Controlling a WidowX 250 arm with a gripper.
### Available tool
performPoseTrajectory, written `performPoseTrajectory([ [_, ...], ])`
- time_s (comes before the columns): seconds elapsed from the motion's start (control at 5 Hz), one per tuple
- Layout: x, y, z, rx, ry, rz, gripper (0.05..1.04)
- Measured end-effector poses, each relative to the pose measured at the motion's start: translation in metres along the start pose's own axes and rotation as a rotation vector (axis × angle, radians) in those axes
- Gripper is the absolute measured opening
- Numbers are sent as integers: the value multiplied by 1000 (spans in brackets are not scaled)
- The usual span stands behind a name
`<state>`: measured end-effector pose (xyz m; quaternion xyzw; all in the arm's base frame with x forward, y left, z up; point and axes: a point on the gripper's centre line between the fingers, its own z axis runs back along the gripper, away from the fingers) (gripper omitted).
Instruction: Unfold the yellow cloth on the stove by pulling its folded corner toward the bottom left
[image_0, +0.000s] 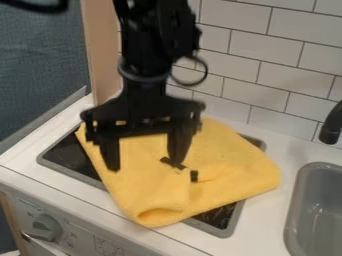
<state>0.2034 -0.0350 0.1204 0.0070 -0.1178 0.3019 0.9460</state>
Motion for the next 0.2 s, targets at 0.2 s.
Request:
performPoseTrajectory([
  [0.2, 0, 0, 1, -2, 0, 0, 1000],
])
